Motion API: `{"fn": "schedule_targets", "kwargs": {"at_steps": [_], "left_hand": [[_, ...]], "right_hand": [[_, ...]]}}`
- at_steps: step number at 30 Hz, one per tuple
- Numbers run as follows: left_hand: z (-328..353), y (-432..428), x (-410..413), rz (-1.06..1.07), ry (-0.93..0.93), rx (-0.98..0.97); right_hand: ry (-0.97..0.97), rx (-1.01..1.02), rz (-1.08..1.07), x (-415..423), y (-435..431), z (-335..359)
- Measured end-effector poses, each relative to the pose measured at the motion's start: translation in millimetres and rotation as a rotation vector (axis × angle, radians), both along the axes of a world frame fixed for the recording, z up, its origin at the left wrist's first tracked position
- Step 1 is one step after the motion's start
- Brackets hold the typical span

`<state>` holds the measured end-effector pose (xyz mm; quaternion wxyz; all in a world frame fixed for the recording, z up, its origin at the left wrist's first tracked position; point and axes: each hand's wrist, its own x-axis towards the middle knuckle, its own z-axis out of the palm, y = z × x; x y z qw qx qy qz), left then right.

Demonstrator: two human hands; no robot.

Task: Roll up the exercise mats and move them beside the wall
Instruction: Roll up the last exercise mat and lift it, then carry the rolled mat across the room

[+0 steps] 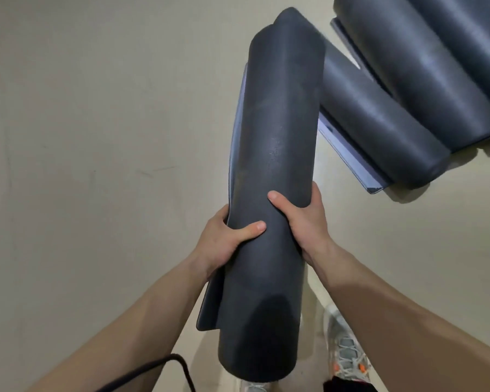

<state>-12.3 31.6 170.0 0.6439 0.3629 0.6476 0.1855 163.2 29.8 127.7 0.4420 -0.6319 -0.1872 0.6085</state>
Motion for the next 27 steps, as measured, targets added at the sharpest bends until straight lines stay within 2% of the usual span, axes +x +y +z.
{"fn": "schedule_targets", "kwargs": {"at_steps": [5, 13, 19, 27], "left_hand": [[121.2, 21.6, 78.5, -0.123, -0.035, 0.008], [243.0, 2.4, 269.5, -0.402, -0.100, 0.008], [276.8, -73.3, 453.4, -0.653, -0.129, -0.038], [284.1, -235.0, 672.1, -1.005, -0.124, -0.088]], "right_hand": [[-0.021, 0.020, -0.130, 77.3, 1.7, 120.3], [-0.110, 0.022, -0.415, 257.4, -63.1, 250.8], [-0.174, -0.025, -0.682, 418.0, -180.6, 289.8], [-0.212, -0.101, -0.986, 594.8, -383.8, 309.8]]}}
